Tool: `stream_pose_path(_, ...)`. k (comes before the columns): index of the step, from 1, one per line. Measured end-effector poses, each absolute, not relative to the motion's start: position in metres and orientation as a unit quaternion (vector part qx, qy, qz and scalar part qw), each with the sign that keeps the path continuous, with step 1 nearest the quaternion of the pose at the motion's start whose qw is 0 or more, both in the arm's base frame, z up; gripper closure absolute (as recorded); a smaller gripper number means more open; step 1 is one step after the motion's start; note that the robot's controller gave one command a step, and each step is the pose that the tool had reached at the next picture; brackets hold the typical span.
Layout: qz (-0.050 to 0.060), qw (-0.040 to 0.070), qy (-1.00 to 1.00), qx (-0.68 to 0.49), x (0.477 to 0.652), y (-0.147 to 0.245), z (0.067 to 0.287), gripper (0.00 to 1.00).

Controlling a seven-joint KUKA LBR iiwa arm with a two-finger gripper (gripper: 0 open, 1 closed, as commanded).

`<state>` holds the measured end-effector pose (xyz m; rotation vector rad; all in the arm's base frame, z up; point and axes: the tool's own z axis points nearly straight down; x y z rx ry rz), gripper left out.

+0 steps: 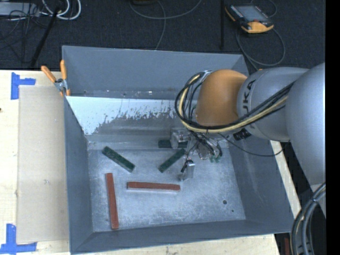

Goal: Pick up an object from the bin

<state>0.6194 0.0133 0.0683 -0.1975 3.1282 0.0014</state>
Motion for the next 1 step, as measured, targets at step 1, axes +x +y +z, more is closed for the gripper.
stream_pose_path(1, 0.000, 0.003, 0.998, -0.063, 0.6200, 0.0128, 0.0727, 1.00)
